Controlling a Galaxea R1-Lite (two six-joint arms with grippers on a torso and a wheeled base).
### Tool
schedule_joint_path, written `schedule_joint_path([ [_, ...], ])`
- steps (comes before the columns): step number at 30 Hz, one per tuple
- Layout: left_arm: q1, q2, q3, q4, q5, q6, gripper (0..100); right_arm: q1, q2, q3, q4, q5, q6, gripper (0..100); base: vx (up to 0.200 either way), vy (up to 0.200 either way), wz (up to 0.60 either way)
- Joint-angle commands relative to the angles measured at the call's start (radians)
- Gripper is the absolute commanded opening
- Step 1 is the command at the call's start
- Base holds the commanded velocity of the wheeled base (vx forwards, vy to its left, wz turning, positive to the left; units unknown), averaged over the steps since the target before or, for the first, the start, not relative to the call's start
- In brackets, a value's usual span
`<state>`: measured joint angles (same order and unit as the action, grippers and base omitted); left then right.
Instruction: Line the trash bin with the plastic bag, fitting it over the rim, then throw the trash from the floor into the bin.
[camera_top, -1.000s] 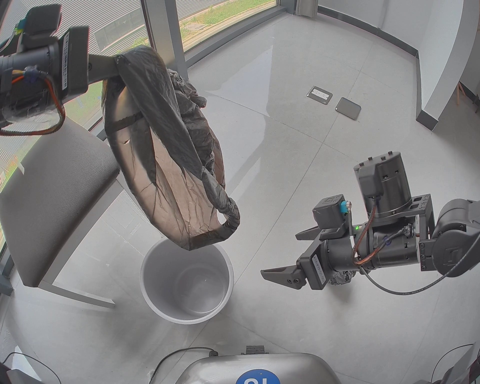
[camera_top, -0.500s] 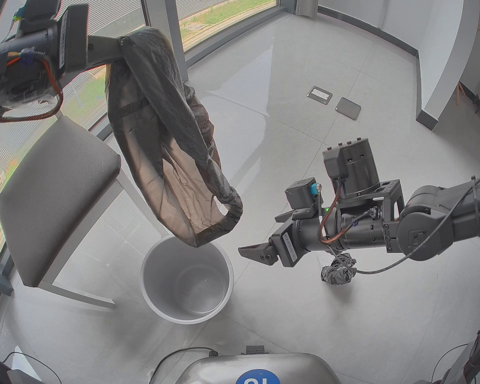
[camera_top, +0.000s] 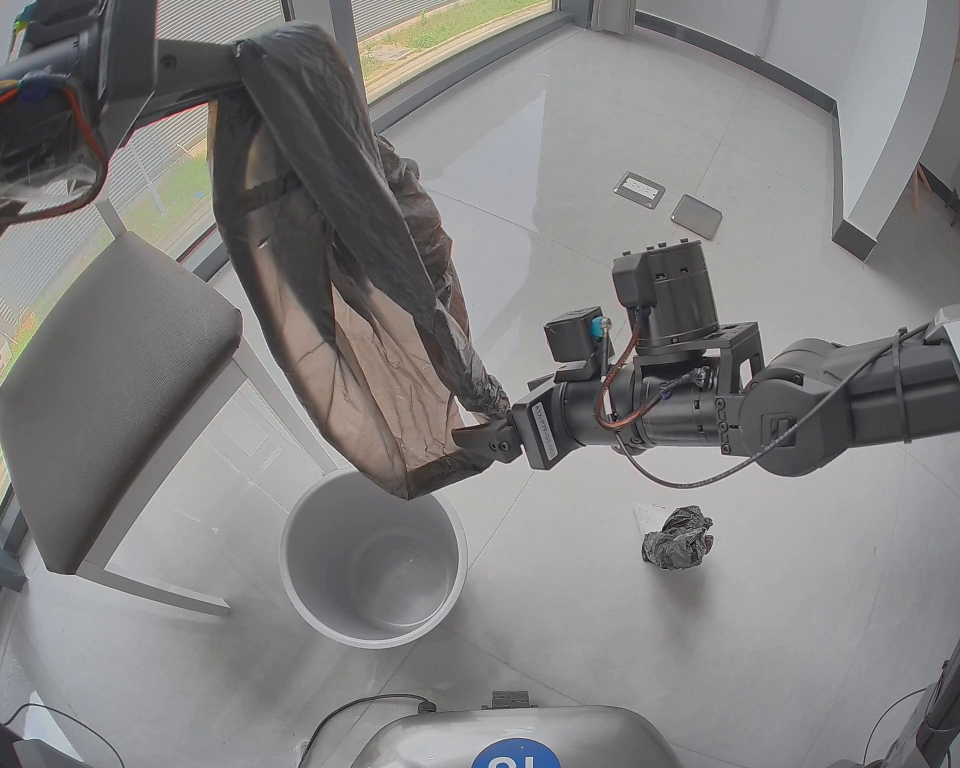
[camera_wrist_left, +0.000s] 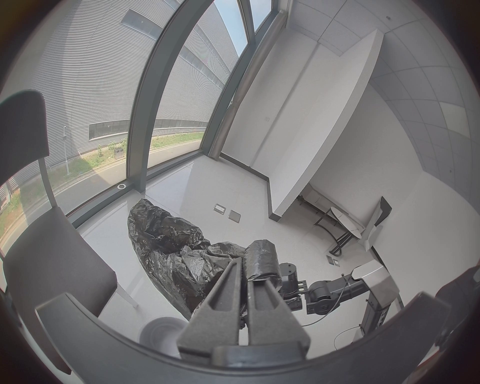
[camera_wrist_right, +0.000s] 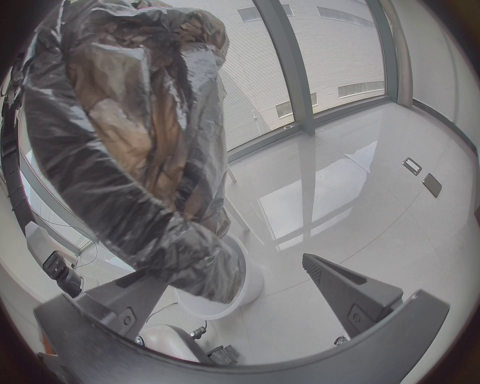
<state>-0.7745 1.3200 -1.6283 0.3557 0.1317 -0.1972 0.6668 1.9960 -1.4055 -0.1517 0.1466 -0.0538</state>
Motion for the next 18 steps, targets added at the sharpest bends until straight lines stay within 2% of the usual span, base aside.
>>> schedule_joint_path([
  [1,-0.012,-0.008,-0.019,0.0,0.0,-0.007,0,0.004,0.037,-0.044,0.0,0.001,0.011,100,0.0,0.0,0.0],
  [13,-0.04,-0.012,-0.041,0.003,0.0,-0.027,0,0.01,0.086,-0.13,-0.003,-0.001,0.032,100,0.0,0.0,0.0],
  [18,-0.043,-0.012,-0.039,0.0,0.0,-0.033,0,0.017,0.098,-0.141,-0.058,-0.001,0.069,100,0.0,0.0,0.0],
])
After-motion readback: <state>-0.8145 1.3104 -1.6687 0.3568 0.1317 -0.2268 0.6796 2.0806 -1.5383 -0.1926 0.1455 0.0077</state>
